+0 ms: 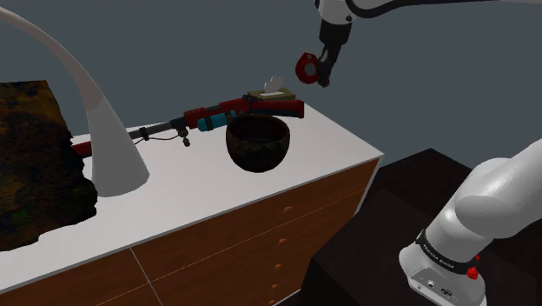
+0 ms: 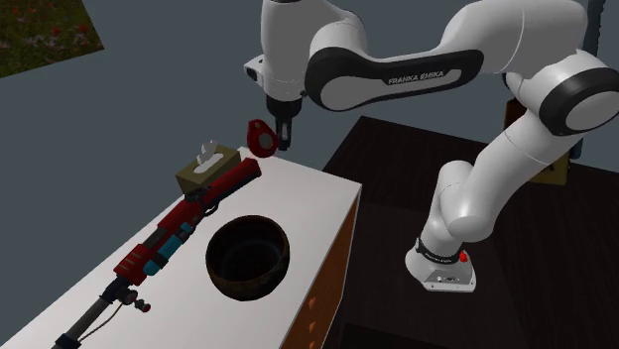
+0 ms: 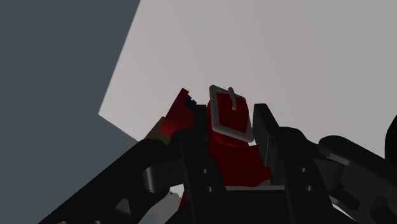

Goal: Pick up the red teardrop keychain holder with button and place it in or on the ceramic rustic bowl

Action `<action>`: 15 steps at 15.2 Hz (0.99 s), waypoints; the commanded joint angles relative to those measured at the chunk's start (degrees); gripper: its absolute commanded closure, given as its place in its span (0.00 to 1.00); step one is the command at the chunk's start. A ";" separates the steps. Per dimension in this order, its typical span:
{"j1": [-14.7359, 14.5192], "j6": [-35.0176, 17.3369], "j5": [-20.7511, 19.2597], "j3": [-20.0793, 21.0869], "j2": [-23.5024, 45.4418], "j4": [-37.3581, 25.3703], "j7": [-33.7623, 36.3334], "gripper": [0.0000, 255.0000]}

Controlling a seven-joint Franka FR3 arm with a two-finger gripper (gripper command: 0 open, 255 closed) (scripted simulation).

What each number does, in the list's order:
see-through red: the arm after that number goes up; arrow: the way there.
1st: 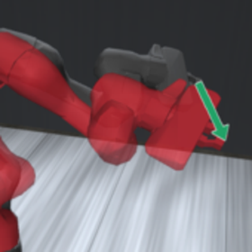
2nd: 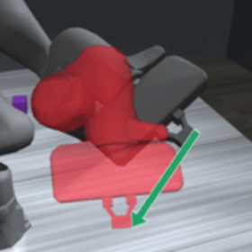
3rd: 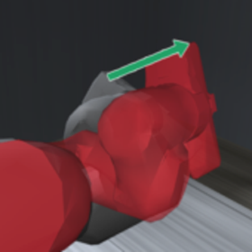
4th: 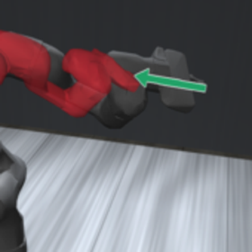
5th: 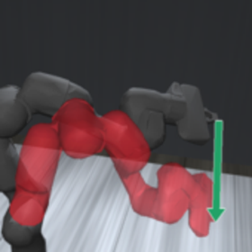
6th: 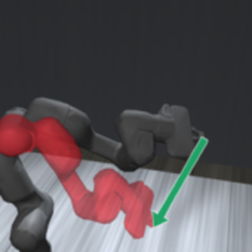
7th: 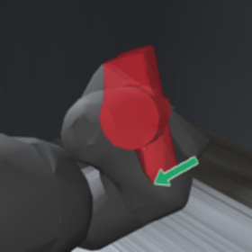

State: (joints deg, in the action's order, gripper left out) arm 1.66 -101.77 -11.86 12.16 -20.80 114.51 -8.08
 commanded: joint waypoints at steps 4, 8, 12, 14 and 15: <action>-2.01 2.00 0.46 4.79 1.70 -2.16 6.41 1.00; -3.64 3.57 0.41 9.13 4.37 -4.90 12.26 1.00; -5.27 5.36 -0.35 13.56 8.17 -8.75 18.36 1.00; -6.13 6.40 -1.08 15.80 10.54 -11.11 21.52 1.00; -6.60 6.96 -1.55 16.91 11.85 -12.41 23.13 1.00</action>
State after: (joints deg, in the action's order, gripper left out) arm -4.48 -95.84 -12.78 27.70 -10.80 104.32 13.12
